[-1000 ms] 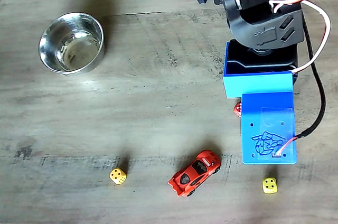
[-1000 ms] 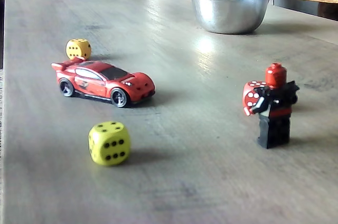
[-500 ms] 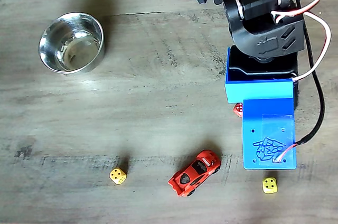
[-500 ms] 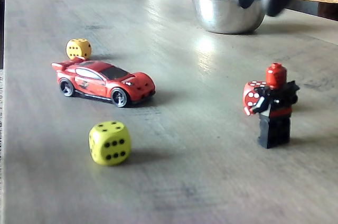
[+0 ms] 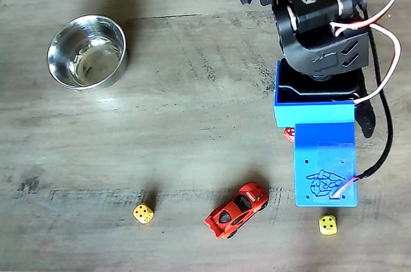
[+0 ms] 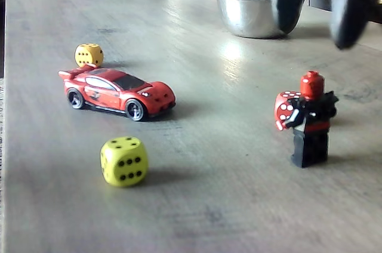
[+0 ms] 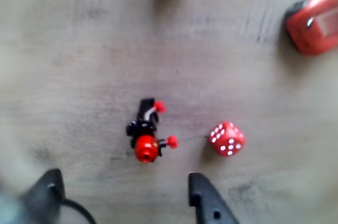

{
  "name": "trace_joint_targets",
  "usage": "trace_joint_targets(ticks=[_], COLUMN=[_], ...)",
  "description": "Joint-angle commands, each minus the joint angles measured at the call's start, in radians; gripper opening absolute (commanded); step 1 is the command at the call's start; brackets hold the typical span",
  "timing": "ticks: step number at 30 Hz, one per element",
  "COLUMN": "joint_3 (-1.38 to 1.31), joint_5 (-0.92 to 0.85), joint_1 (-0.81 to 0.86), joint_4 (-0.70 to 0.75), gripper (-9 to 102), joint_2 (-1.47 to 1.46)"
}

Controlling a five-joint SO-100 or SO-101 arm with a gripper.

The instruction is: Pick up the lego figure and place in bowl

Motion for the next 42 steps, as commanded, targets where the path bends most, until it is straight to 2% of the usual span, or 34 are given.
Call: trace_joint_targets(ticks=[1, 35, 42], joint_3=[0.006, -0.014, -0.014], joint_5=[-0.006, -0.008, -0.008], joint_1=[0.012, 0.029, 0.029], joint_4=[0.003, -0.015, -0.112], gripper=[28, 28, 28], joint_2=[0.003, -0.078, -0.117])
